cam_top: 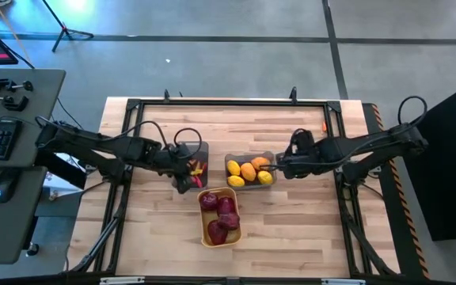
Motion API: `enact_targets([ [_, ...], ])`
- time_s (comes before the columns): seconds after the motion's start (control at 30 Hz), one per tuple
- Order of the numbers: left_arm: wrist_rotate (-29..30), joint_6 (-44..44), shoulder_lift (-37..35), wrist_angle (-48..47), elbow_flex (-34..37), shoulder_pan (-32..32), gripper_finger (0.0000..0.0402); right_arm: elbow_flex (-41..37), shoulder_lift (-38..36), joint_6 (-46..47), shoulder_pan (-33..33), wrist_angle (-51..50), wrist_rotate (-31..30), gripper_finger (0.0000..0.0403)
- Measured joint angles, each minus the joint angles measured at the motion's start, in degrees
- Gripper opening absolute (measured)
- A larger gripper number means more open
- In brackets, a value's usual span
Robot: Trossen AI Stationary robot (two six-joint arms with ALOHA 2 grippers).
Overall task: Sort produce into baskets
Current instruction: Put the yellow chili pepper into the left black bin
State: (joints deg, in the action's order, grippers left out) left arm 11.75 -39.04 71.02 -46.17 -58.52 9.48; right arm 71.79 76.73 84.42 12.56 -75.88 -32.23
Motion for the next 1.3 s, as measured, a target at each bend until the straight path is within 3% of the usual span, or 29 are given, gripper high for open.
enact_targets([
  [0.1,1.8,2.3,0.0,0.1,0.0,0.2,0.0093,-5.0,-0.4,3.9,-2.9,-1.2,3.7,0.0193],
  [0.27,11.7,0.7,0.0,0.5,0.0,-0.7,0.0093,-12.3,-0.6,2.9,-14.5,-0.8,7.8,0.018],
  [0.43,18.4,1.7,0.0,3.8,0.0,-4.4,0.0093,-19.2,-0.7,-8.1,-29.8,6.5,8.4,0.009],
  [0.53,15.4,9.6,0.0,8.2,0.0,-8.3,0.009,-23.2,-0.7,-18.3,-38.9,14.3,8.5,0.0017],
  [0.7,11.3,13.7,0.2,13.2,0.0,-15.5,0.0086,-26.5,-0.6,-27.3,-51.7,20.1,8.7,0.0013],
  [0.83,11.2,13.7,0.2,13.1,0.0,-20.6,0.0086,-29.3,-0.6,-24.6,-57.2,25.8,5.5,0.0005],
  [1.07,10.8,18.8,0.2,13.2,0.0,-27.8,0.0086,-34.3,-0.6,-14.7,-60.1,34.1,-1.4,0.0001],
  [1.3,-2.6,24.8,0.2,13.2,0.0,-37.3,0.0085,-35.3,0.0,-11.5,-63.6,34.4,-4.3,0.0],
])
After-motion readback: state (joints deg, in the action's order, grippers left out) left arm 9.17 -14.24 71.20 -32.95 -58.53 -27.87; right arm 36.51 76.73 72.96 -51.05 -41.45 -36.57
